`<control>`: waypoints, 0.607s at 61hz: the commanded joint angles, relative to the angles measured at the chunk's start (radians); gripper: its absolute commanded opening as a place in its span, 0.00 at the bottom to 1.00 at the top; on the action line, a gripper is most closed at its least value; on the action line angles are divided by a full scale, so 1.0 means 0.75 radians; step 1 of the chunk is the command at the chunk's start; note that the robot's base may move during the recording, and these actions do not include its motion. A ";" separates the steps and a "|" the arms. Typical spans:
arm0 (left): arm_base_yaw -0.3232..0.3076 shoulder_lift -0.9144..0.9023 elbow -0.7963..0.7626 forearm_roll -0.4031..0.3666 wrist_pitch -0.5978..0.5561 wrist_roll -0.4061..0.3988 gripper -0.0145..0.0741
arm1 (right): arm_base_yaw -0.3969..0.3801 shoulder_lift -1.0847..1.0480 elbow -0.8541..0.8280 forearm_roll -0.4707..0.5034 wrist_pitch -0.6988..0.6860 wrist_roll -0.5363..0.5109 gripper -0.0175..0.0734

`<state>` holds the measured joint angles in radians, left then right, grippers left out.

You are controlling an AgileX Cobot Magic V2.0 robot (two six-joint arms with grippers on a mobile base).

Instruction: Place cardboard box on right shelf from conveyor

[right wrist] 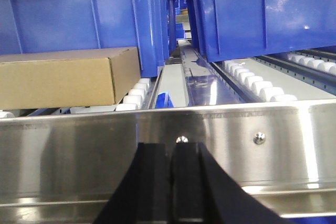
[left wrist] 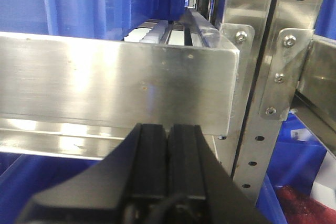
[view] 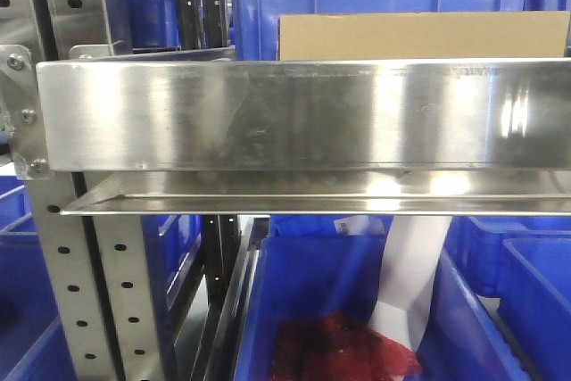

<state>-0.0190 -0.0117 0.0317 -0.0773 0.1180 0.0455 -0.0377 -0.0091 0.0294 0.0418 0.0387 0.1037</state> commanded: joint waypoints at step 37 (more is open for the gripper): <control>-0.004 -0.020 0.010 -0.008 -0.116 0.000 0.03 | -0.008 -0.026 -0.006 -0.010 -0.122 -0.002 0.27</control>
<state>-0.0190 -0.0117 0.0317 -0.0773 0.1180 0.0455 -0.0377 -0.0091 0.0294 0.0418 0.0387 0.1037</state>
